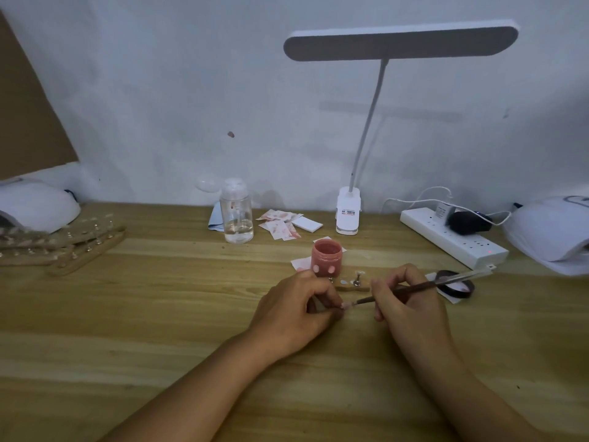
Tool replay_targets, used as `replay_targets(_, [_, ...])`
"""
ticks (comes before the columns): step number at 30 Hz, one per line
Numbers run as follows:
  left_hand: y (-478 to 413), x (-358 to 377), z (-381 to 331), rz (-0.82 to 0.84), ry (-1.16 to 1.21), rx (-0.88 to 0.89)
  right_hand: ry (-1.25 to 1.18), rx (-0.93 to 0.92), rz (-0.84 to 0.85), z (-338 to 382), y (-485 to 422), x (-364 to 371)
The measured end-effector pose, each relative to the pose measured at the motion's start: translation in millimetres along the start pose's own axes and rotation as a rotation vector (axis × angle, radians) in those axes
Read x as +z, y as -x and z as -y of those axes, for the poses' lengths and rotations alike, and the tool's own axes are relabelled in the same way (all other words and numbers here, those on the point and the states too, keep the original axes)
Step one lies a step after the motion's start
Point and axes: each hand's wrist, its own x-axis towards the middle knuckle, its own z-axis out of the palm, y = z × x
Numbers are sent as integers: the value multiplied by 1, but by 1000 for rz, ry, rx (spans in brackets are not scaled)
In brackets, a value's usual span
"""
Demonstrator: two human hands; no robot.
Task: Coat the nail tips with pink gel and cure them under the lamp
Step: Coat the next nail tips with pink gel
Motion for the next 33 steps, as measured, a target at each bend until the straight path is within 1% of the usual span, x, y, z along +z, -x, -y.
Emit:
replay_targets(2, [0, 0, -1, -9, -5, 8, -45, 15, 0, 1, 0, -1])
replay_targets(4, [1, 0, -2, -22, -6, 22, -93, 11, 52, 2, 2, 1])
replay_targets(6, [2, 0, -3, -36, -40, 46, -75, 2, 87, 1, 2, 3])
replay_targets(9, [5, 1, -4, -62, -113, 81, -13, -8, 15, -2, -1, 2])
replay_targets(11, [6, 1, -5, -72, -138, 91, -20, 0, -4, -2, -2, -1])
replay_targets(13, [7, 1, -6, -71, -151, 92, -63, 3, 52, -1, 0, 0])
replay_targets(15, [7, 0, -6, -70, -166, 99, -39, -10, 82, -1, 2, 2])
replay_targets(18, [8, 0, -7, -66, -177, 102, -11, -28, -10, -2, 0, -1])
replay_targets(20, [8, -1, -7, -67, -177, 99, -54, -29, -25, 0, 0, -3])
replay_targets(22, [7, -1, -7, -69, -179, 103, -79, -42, 40, 3, 3, 0])
replay_targets(24, [7, -1, -7, -71, -187, 111, -38, -62, 82, 2, 4, 2])
replay_targets(27, [7, 0, -7, -80, -175, 114, 26, -68, -9, -1, 0, -1])
replay_targets(29, [7, 1, -7, -92, -148, 104, -18, -83, -62, 0, 0, -4])
replay_targets(31, [6, 1, -6, -106, -111, 83, -79, -110, -52, 3, 2, -3])
replay_targets(33, [5, 1, -5, -117, -75, 68, -130, -121, 16, 4, 4, 0])
